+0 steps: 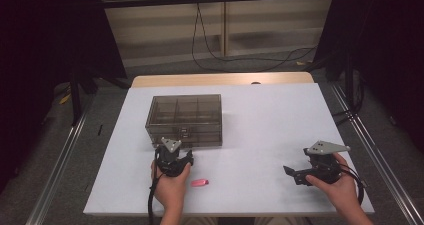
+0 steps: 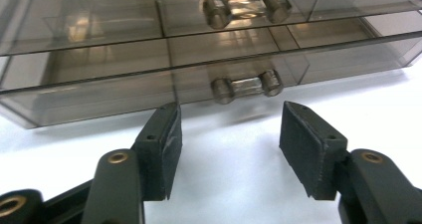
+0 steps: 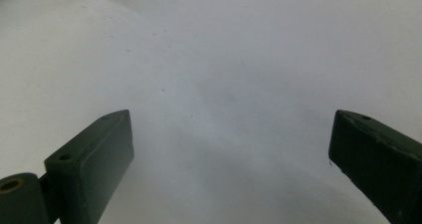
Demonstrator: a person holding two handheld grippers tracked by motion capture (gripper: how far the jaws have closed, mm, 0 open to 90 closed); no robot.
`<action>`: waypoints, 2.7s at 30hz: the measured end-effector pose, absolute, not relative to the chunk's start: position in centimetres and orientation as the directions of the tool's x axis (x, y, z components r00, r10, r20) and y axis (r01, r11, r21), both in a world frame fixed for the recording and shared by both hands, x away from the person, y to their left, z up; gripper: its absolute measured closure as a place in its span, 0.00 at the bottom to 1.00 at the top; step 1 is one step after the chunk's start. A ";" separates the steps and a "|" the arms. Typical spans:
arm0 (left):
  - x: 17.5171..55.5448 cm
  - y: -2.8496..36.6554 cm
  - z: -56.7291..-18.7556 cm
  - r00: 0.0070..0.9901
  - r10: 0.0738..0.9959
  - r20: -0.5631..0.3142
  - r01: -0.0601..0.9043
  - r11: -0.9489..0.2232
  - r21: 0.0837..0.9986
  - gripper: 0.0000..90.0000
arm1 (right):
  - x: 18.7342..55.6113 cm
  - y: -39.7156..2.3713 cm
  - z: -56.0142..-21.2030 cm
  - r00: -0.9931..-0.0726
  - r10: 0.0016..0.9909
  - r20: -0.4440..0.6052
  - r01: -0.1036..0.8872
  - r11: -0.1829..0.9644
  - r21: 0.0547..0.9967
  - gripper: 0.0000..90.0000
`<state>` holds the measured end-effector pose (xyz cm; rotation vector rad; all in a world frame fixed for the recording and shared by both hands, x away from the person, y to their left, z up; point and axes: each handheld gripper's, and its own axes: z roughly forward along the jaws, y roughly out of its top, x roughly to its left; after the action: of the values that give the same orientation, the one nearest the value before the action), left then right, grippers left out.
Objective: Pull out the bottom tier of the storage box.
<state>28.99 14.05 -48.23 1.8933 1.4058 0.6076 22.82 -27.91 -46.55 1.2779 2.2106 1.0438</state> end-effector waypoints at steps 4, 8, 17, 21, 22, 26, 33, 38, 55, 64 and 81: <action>29.0 14.5 -48.1 0.321 0.947 -0.033 0.623 -0.185 0.760 0.42 | 22.8 -27.4 -46.5 -0.521 0.852 0.045 0.574 0.311 0.758 0.04; 28.9 14.9 -47.9 0.329 0.943 -0.048 0.621 -0.178 0.763 0.37 | 22.9 -27.0 -46.4 -0.519 0.853 0.048 0.575 0.306 0.759 0.04; 28.7 16.5 -47.3 0.329 0.943 -0.052 0.613 -0.171 0.771 0.29 | 23.4 -25.5 -46.2 -0.535 0.843 0.053 0.578 0.319 0.751 0.04; 28.7 17.5 -47.0 0.327 0.944 -0.051 0.606 -0.168 0.777 0.26 | 23.5 -24.6 -46.1 -0.541 0.840 0.049 0.579 0.329 0.746 0.04; 28.7 17.8 -47.0 0.331 0.942 -0.051 0.603 -0.170 0.780 0.26 | 23.6 -24.5 -46.2 -0.544 0.838 0.048 0.577 0.332 0.746 0.04; 28.8 18.7 -46.8 0.342 0.938 -0.061 0.602 -0.169 0.780 0.23 | 23.9 -24.0 -46.1 -0.539 0.841 0.052 0.582 0.327 0.745 0.04; 29.0 19.9 -46.7 0.340 0.937 -0.073 0.608 -0.160 0.778 0.20 | 24.5 -22.6 -46.0 -0.547 0.835 0.063 0.577 0.322 0.750 0.04; 28.9 20.6 -46.5 0.353 0.932 -0.080 0.607 -0.163 0.778 0.17 | 24.8 -21.7 -46.0 -0.550 0.832 0.071 0.579 0.318 0.750 0.04; 29.2 24.1 -45.9 0.378 0.922 -0.087 0.595 -0.170 0.785 0.14 | 25.9 -18.1 -46.0 -0.560 0.823 0.095 0.574 0.302 0.761 0.06; 29.4 24.8 -46.2 0.407 0.908 -0.105 0.594 -0.175 0.785 0.12 | 26.4 -16.2 -45.7 -0.571 0.815 0.103 0.568 0.302 0.765 0.07; 30.2 25.3 -46.6 0.456 0.875 -0.165 0.587 -0.156 0.795 0.16 | 27.5 -11.9 -46.0 -0.582 0.807 0.101 0.543 0.293 0.787 0.27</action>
<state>30.24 25.33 -46.64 1.8543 1.2342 0.4260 27.50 -11.90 -45.99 1.2241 2.2512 1.1780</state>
